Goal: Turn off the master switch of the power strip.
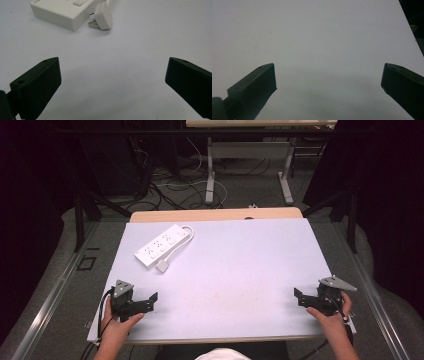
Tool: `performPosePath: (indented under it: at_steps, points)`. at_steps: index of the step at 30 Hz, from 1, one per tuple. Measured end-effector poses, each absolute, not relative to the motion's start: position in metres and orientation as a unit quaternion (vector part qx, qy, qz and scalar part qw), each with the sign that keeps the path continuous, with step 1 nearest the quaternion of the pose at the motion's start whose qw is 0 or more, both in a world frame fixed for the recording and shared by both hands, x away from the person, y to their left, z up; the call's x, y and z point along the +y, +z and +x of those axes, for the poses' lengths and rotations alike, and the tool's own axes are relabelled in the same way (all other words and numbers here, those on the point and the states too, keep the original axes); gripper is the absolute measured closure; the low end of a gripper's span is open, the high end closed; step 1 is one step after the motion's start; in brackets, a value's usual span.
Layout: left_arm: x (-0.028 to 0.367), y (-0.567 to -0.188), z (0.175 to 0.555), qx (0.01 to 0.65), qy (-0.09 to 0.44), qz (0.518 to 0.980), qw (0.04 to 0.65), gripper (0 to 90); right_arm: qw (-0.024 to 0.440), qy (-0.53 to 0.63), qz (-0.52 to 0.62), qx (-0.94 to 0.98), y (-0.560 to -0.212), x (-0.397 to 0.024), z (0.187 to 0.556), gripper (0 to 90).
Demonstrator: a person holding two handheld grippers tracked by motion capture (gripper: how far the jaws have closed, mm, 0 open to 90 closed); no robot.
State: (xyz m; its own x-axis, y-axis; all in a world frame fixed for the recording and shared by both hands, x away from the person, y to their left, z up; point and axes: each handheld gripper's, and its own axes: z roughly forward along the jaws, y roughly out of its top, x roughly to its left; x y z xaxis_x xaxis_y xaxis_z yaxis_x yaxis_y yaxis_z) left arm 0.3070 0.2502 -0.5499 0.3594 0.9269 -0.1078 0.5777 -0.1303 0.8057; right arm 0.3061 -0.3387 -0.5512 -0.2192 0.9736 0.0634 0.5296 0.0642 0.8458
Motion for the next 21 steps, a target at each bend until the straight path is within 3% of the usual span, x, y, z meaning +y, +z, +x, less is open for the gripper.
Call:
performPosePath:
  at_steps: [21]
  points:
    - [0.239, -0.543, 0.305, 0.502, 0.221, 0.734, 0.4, 2.4, 0.303, 0.392, 0.518, 0.697, -0.547, -0.325, 0.303, 0.0]
